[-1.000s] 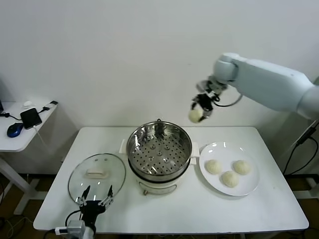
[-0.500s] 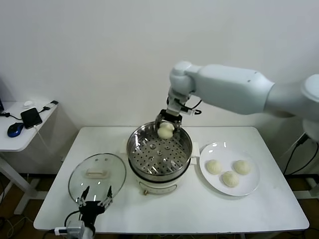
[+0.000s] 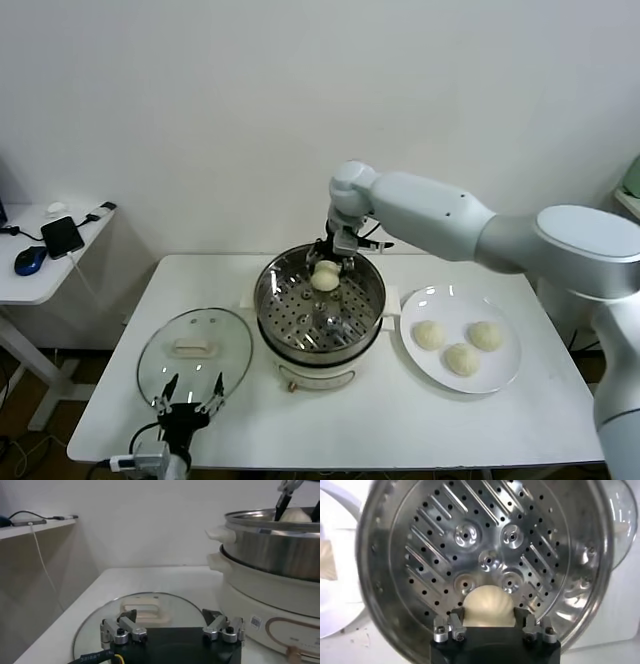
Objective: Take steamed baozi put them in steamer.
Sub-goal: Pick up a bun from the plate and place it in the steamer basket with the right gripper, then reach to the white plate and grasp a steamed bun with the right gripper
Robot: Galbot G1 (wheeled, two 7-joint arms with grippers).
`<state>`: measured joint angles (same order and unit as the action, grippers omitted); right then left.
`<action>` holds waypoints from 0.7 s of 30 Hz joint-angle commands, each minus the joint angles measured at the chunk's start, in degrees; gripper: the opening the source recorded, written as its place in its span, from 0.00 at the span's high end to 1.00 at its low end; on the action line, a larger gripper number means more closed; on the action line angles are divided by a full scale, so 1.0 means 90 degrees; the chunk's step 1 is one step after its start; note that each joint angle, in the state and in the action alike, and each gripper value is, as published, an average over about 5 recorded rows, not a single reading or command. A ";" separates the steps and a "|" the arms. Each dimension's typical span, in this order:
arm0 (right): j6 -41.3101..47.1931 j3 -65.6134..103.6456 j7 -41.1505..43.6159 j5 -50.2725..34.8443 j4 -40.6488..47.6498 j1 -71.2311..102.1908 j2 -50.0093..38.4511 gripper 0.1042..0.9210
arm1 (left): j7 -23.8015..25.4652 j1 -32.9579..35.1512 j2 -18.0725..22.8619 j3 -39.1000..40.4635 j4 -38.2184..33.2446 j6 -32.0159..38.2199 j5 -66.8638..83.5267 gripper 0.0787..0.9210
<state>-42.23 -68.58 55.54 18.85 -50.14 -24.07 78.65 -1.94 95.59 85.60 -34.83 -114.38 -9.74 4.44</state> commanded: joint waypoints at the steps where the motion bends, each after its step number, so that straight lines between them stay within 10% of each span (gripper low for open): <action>1: -0.0300 0.0329 -0.0287 0.0429 0.0573 0.0408 0.0224 0.23 | -0.0045 -0.0032 -0.0034 -0.0010 0.0057 0.0024 0.0073 0.12; 8: -0.0119 -0.0079 0.0216 -0.1125 -0.0166 -0.0336 -0.0234 0.12 | -0.0050 -0.0077 0.0010 0.0004 -0.0044 -0.0039 0.0067 0.12; 16: 0.1187 -0.2424 0.1721 -0.5683 -0.1083 -0.2977 -0.1547 0.12 | -0.0018 -0.0007 0.0065 0.0050 -0.0178 -0.0035 0.0045 0.12; 21: 0.2798 -0.3784 0.1526 -0.5857 -0.1178 -0.3690 -0.2704 0.12 | -0.0045 0.0009 0.0069 0.0027 -0.0195 -0.0020 0.0068 0.12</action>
<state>-32.13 -84.69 64.79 -13.45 -56.81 -42.50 66.87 -2.23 95.55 86.14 -34.53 -115.60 -9.95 4.89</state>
